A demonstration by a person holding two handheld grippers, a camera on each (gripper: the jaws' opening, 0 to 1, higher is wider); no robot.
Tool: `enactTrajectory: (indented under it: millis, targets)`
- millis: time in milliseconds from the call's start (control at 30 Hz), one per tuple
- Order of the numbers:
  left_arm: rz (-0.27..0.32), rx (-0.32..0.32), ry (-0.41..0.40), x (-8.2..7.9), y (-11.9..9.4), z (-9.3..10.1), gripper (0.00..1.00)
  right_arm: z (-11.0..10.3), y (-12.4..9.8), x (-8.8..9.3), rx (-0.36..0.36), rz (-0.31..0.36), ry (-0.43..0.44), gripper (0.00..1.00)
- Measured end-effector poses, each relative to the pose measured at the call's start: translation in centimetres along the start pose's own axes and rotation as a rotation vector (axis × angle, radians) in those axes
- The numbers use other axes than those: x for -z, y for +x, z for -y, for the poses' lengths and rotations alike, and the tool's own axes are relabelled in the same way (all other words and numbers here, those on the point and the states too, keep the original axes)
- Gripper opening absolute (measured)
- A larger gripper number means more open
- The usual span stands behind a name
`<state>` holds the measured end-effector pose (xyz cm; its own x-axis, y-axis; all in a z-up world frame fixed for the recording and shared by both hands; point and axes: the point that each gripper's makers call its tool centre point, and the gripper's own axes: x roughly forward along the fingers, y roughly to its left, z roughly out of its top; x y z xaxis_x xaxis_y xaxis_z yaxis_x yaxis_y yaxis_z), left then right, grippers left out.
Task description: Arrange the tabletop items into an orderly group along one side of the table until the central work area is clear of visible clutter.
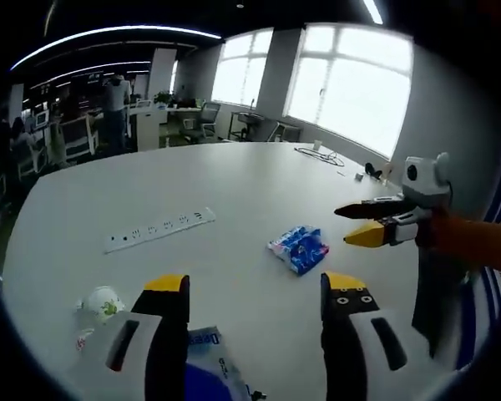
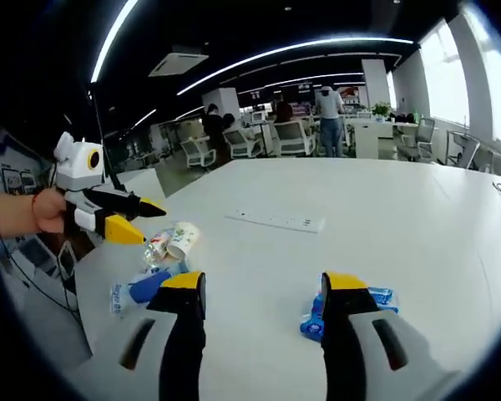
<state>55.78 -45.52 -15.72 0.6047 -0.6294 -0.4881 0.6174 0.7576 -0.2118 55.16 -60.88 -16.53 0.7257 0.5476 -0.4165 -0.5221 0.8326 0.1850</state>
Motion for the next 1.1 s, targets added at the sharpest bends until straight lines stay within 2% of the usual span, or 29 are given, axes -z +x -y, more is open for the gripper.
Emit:
enactTrajectory:
  millis: [267,433,767,1100]
  targets:
    - [0.008,-0.065,-0.048,2.0,-3.9,-1.9,0.64,-3.3,1.7,0.1,-0.069,-0.023,-0.028,0.54]
    - [0.008,-0.106,-0.070,3.4,-6.0,-2.8,0.64,-4.2,2.8,0.2,-0.102,-0.033,-0.039,0.54]
    - [0.033,-0.166,-0.112,4.6,-9.0,-4.1,0.64,-6.8,4.1,-0.2,-0.157,-0.045,-0.074,0.53]
    - [0.035,-0.244,-0.168,6.9,-11.9,-5.8,0.63,-8.4,4.9,0.0,-0.194,-0.068,-0.101,0.51]
